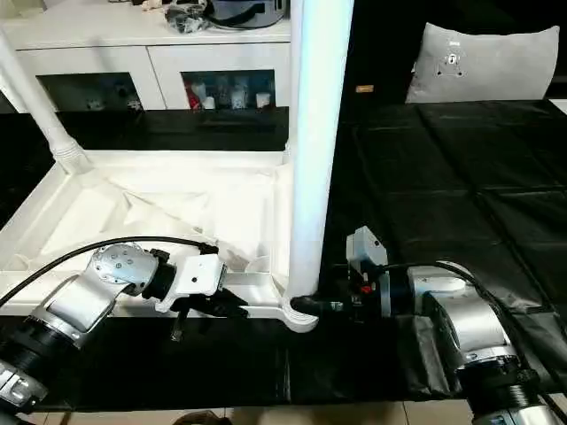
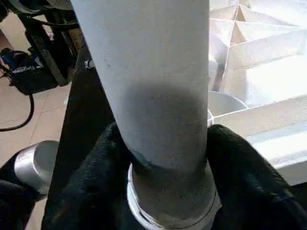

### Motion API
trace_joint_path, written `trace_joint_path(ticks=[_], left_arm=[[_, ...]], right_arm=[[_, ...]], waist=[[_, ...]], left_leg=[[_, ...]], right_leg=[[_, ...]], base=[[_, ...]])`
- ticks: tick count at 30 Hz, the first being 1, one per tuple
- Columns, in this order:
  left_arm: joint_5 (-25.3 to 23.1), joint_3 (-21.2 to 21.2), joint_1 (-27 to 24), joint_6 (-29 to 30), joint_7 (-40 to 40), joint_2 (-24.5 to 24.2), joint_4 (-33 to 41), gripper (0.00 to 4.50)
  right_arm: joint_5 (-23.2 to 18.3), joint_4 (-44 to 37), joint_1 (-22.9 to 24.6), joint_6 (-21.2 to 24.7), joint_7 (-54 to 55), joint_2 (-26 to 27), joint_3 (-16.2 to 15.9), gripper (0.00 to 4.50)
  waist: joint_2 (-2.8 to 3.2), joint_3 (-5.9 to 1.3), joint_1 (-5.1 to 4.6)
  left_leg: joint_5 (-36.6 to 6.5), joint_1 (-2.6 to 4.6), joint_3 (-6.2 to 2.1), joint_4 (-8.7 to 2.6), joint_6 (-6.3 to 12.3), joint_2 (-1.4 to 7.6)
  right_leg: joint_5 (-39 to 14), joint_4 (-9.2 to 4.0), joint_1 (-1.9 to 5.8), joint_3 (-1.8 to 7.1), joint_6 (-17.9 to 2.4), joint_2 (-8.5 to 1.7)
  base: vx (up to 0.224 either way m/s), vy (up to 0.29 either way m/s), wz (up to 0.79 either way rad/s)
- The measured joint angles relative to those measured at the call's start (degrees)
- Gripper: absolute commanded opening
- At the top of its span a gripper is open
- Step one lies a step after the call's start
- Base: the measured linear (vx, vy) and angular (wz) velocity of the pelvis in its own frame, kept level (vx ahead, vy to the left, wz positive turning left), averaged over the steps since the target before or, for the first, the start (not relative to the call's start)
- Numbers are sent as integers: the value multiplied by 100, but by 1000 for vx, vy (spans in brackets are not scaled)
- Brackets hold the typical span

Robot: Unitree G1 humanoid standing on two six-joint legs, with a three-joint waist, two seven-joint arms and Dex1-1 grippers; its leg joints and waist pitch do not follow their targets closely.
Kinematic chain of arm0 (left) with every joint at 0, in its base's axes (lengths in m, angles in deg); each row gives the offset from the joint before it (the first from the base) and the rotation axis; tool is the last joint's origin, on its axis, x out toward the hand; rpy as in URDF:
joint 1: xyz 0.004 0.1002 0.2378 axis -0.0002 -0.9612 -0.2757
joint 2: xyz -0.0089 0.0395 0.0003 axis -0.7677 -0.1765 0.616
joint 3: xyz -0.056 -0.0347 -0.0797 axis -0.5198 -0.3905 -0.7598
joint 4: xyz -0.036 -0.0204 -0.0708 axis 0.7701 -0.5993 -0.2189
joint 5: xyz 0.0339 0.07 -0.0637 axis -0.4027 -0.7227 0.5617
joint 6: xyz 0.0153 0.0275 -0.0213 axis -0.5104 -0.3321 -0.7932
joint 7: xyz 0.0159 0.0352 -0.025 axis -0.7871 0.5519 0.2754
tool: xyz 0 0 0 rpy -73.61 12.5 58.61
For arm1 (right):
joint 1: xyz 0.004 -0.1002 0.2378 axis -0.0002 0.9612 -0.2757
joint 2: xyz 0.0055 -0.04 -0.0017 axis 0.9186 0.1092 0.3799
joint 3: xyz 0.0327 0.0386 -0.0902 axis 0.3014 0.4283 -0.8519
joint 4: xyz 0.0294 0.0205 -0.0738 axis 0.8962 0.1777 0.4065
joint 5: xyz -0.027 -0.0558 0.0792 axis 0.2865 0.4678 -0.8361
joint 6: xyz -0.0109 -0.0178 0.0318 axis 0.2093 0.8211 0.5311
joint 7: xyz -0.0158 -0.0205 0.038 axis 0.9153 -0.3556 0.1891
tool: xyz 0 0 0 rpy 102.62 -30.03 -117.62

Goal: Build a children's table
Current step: Rotate leg to tighten

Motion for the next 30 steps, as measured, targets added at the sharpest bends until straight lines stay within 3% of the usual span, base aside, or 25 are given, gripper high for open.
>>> trace_joint_path(ticks=[2,9,12,14,18,22,26,29,30], left_arm=[[4,-1,4,-23,-30,2,-22,0],[107,-23,-20,19,-97,7,-46,0],[133,-104,-109,395,10,97,115,0],[54,-343,-210,951,485,202,216,0],[-155,-562,-211,1702,1353,585,254,0],[-334,-712,-215,2327,2333,1274,272,0],[-523,-900,-126,2826,3337,1969,163,0],[-522,-894,-123,2918,3544,2208,147,0],[-509,-882,-123,2920,3544,2226,149,0]], right_arm=[[-9,-15,0,14,-7,-10,-11,208],[-15,-165,66,131,-36,-49,-23,197],[0,-271,120,280,217,82,10,197],[167,-194,118,372,1014,540,165,197],[445,89,-76,462,2509,1267,387,196],[738,427,-316,438,3818,1852,621,196],[962,919,-626,181,5225,2569,903,196],[993,945,-642,115,5428,2581,945,266],[987,954,-642,115,5461,2596,947,266]], waist=[[0,0,2],[1,0,10],[2,-3,-5],[-8,-11,-69],[-12,-8,-317],[-32,1,-524],[-27,5,-637],[-27,8,-673],[-24,7,-674]], left_leg=[[0,1,0,1,0,0],[0,2,0,12,0,0],[0,9,1,15,0,0],[1,23,1,15,-2,1],[2,81,3,15,-4,-3],[1,106,2,16,-4,-8],[1,85,-29,9,-4,-6],[0,81,-24,8,-2,-13],[0,81,-23,6,-1,-15]], right_leg=[[-1,3,-1,0,1,0],[-2,15,0,2,2,-2],[-2,23,1,3,2,-3],[-1,39,7,6,1,0],[-17,30,26,9,29,-4],[-19,0,44,7,31,-7],[-19,-76,44,-60,31,-22],[-18,-112,58,-99,30,-65],[-18,-121,60,-99,29,-67]], base=[[0,0,0],[0,0,0],[0,0,0],[0,0,0],[0,0,0],[0,0,0],[0,0,0],[0,0,0],[0,0,0]])
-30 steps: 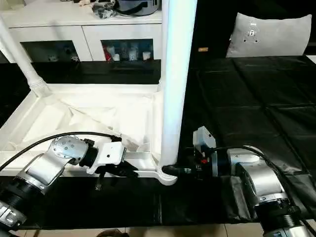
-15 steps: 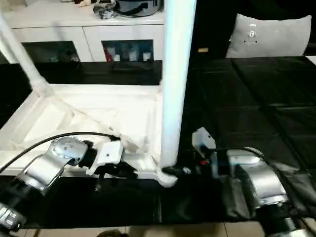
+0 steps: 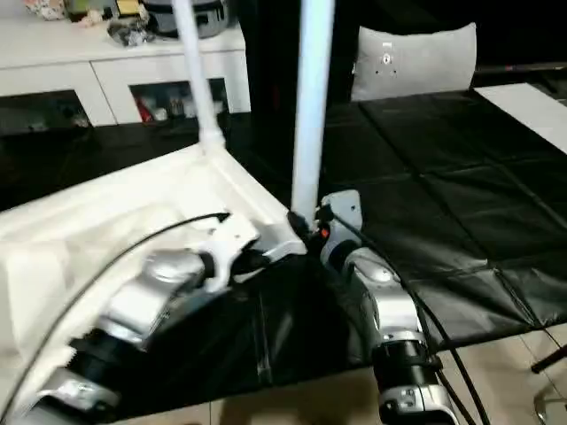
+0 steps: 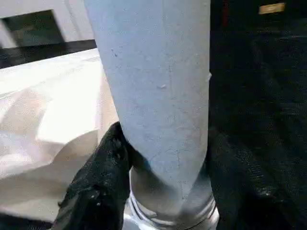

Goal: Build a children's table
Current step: Rotate leg to tighten

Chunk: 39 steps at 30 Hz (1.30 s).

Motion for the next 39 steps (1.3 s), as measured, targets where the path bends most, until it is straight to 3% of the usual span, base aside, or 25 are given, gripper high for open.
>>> trace_joint_path(ticks=[6,10,16,19,25,30,39], left_arm=[[48,124,1,-191,-148,-132,47,0],[48,236,44,-595,-532,-479,-23,0],[71,366,139,-1204,-1196,-968,-130,0],[213,462,132,-1610,-1784,-1321,-146,0],[362,672,132,-2192,-2731,-1700,-143,0],[438,850,174,-2589,-3257,-1914,-201,0],[443,958,290,-2941,-3639,-1983,-383,0]], right_arm=[[-44,-13,116,-193,-269,-71,67,316],[-117,-253,352,-216,-1096,-732,-129,355],[-171,-497,550,-146,-2183,-1421,-314,398],[-330,-685,662,-8,-2920,-1956,-436,398],[-399,-755,656,-181,-3935,-2281,-689,398],[-593,-845,663,-302,-4776,-2563,-899,352],[-916,-1000,659,-15,-5472,-2689,-1023,277]], waist=[[4,1,84],[5,1,221],[29,-2,352],[29,-3,403],[31,-4,539],[30,-3,608],[29,-4,652]], left_leg=[[-5,-14,7,-10,7,-10],[-4,-4,8,-57,5,-1],[-4,-29,10,-71,4,3],[-6,-65,12,-59,9,3],[-6,-78,15,-43,10,4],[-6,-74,18,-22,10,4],[-4,-68,20,-14,8,7]], right_leg=[[75,-4,0,2,-25,-11],[87,-3,-4,-14,-19,-7],[96,7,-35,-17,-34,-5],[96,4,-59,-16,-34,-7],[99,17,-70,-16,-38,-13],[99,47,-68,-12,-38,-19],[98,65,-63,-11,-37,-20]], base=[[0,0,0],[0,0,0],[0,0,0],[0,0,0],[0,0,0],[0,0,0],[0,0,0]])
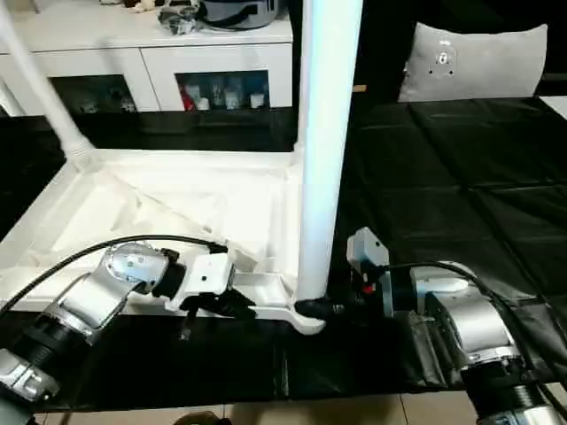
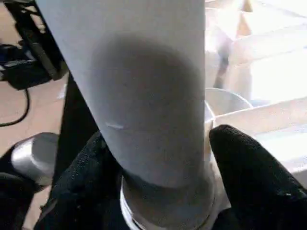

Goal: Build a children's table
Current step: Rotate leg to tighten

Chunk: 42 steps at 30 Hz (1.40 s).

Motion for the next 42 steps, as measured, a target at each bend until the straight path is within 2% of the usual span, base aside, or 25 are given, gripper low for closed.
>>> trace_joint_path(ticks=[7,13,18,22,24,25,27,30,31,33,35,37,41,42], left_arm=[[45,3,7,-112,-81,-3,-53,0],[183,-70,-51,64,-108,27,-28,0],[264,-175,-176,394,24,88,125,0],[20,-511,-306,910,948,380,135,0],[-68,-584,-340,1267,1373,580,211,0],[-120,-632,-354,1504,1644,704,259,0],[-223,-740,-353,1955,2161,993,320,0],[-351,-900,-340,2478,2997,1558,330,0],[-436,-921,-333,2601,3285,1765,330,0],[-481,-910,-329,2682,3506,1942,329,0],[-500,-867,-322,2701,3586,2022,330,0],[-496,-830,-321,2668,3589,1981,362,0],[-497,-774,-321,2550,3505,1832,389,0],[-498,-757,-321,2522,3486,1813,395,0]], right_arm=[[-71,-148,38,97,-51,-52,-2,218],[-84,-362,184,213,-27,-85,51,209],[-111,-491,272,343,235,60,105,209],[129,-300,233,462,1586,781,430,209],[262,-144,103,544,2263,1080,544,209],[400,-16,-15,566,2700,1315,601,209],[614,259,-210,458,3499,1735,696,209],[822,706,-506,280,4652,2284,908,209],[921,840,-599,172,5032,2445,958,243],[1025,965,-665,44,5303,2506,961,277],[1081,1068,-695,-19,5508,2577,961,282],[1090,1083,-676,-98,5486,2573,965,310],[998,981,-532,-269,5063,2444,996,330],[980,966,-499,-310,4964,2395,999,347]], waist=[[1,-1,15],[12,-8,36],[38,-25,5],[41,-27,-134],[38,-26,-253],[27,-25,-352],[15,-24,-490],[13,-23,-615],[12,-22,-648],[12,-22,-659],[18,-25,-648],[18,-25,-636],[20,-25,-607],[21,-25,-593]], left_leg=[[0,-6,0,5,0,2],[0,-4,2,6,0,2],[0,3,3,7,0,2],[3,26,4,7,-4,1],[3,53,6,6,-6,0],[3,63,5,7,-6,0],[3,74,4,6,-7,0],[3,81,-1,6,-7,-4],[3,75,-1,6,-7,-5],[2,72,-2,6,-6,-5],[2,67,-1,3,-6,-5],[2,61,-1,-3,-6,-6],[2,50,-1,-11,-5,-6],[2,49,-1,-15,-5,-6]], right_leg=[[-1,0,-1,0,2,0],[-1,0,1,0,2,-1],[-1,3,3,2,2,-1],[-14,11,6,3,26,0],[-16,3,21,6,29,0],[-16,3,24,5,29,0],[-17,-6,29,3,31,-1],[-18,-26,21,-2,32,-2],[-18,-30,18,-2,32,-2],[-18,-44,19,-3,32,-2],[-18,-55,20,-3,32,-2],[-17,-58,19,-2,31,-2],[-10,-58,11,-2,26,-1],[-3,-58,10,-2,23,-1]], base=[[0,0,0],[0,0,0],[0,0,0],[0,0,0],[0,0,0],[0,0,0],[0,0,0],[0,0,0],[0,0,0],[0,0,0],[0,0,0],[0,0,0],[0,0,0],[0,0,0]])
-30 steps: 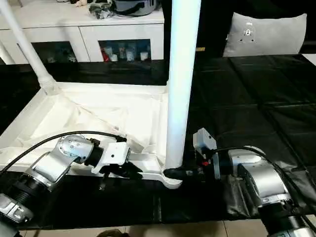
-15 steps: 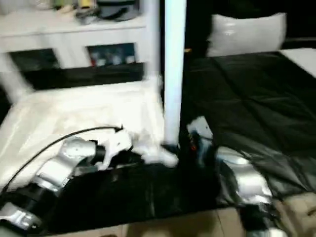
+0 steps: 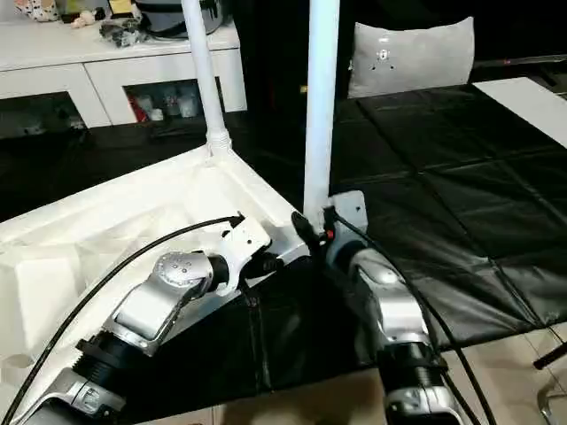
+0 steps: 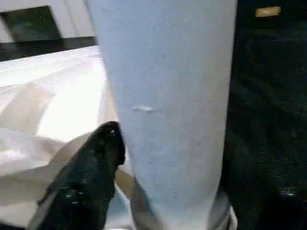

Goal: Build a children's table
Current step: Rotate leg to tighten

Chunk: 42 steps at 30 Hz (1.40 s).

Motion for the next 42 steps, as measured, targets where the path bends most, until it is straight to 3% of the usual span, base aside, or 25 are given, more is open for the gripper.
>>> trace_joint_path(ticks=[4,12,16,18,19,22,29,35,42], left_arm=[[6,42,5,-300,-257,-206,-19,0],[58,123,107,-835,-927,-798,-113,0],[272,342,102,-1566,-1926,-1379,-134,0],[290,373,103,-1728,-2206,-1512,-145,0],[313,381,103,-1816,-2366,-1567,-145,0],[362,531,130,-2084,-2767,-1728,-143,0],[432,670,223,-2442,-3253,-1927,-288,0],[447,710,232,-2649,-3502,-1955,-328,0],[479,723,233,-2678,-3605,-1957,-349,0]], right_arm=[[-210,-160,214,-156,-756,-472,-50,377],[-611,-741,549,18,-2236,-1321,-103,447],[-844,-922,693,62,-3281,-2019,-233,447],[-871,-930,692,42,-3535,-2102,-259,447],[-877,-930,692,-17,-3659,-2116,-315,422],[-907,-945,681,-29,-4121,-2226,-479,412],[-1101,-1202,679,93,-4923,-2557,-775,342],[-1129,-1197,676,217,-5235,-2629,-871,292],[-1140,-1189,663,253,-5259,-2615,-896,226]], waist=[[5,3,116],[7,4,245],[9,3,350],[10,2,411],[11,2,439],[15,2,480],[11,2,508],[12,1,578],[13,1,589]], left_leg=[[0,-4,0,-18,0,2],[-2,-20,1,-30,1,4],[-2,-33,-1,-28,2,5],[-2,-32,-1,-25,2,6],[-2,-32,-1,-23,2,6],[-2,-33,3,-15,3,6],[-2,-27,3,-11,2,8],[-2,-27,4,-5,2,8],[-2,-23,4,-5,2,8]], right_leg=[[21,0,-11,-3,1,3],[36,-2,-25,-6,-23,4],[35,-4,-30,-9,-22,4],[37,-3,-29,-9,-25,4],[37,-3,-27,-9,-25,4],[37,-3,-22,-3,-25,2],[36,10,-20,-3,-24,2],[36,12,-16,-2,-24,2],[36,16,-14,-2,-23,2]], base=[[0,0,0],[0,0,0],[0,0,0],[0,0,0],[0,0,0],[0,0,0],[0,0,0],[0,0,0],[0,0,0]])
